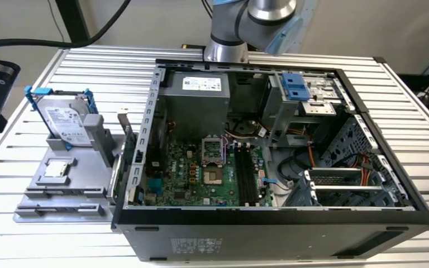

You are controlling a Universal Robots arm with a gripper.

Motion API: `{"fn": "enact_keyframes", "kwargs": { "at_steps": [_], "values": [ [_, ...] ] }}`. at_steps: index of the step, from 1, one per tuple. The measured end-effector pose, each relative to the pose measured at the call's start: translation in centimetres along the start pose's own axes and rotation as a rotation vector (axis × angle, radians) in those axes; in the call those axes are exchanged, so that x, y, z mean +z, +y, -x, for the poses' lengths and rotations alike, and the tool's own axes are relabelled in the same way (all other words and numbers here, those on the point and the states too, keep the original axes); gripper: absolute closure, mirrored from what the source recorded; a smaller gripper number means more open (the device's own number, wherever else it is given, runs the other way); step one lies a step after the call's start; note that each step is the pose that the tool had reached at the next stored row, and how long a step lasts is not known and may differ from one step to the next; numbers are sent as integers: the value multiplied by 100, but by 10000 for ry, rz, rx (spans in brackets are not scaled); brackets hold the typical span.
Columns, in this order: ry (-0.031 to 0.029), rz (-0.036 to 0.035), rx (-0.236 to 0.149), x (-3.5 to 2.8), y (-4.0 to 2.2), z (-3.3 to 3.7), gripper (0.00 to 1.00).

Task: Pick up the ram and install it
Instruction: 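Pick up the ram and move it above insertion slot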

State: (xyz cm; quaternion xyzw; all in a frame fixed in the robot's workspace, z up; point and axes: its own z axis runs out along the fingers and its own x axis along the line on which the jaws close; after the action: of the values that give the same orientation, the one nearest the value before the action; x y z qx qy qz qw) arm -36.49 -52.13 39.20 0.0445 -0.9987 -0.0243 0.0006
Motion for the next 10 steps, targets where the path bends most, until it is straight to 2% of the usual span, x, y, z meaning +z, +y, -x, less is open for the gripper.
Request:
{"fn": "enact_keyframes", "kwargs": {
  "at_steps": [2, 8, 10],
  "values": [
    [9, 0, -205, 0, 0, 0, 100],
    [13, 0, -255, 0, 0, 0, 100],
    [21, 1, -438, 1, 1, 0, 100]
  ]
}}
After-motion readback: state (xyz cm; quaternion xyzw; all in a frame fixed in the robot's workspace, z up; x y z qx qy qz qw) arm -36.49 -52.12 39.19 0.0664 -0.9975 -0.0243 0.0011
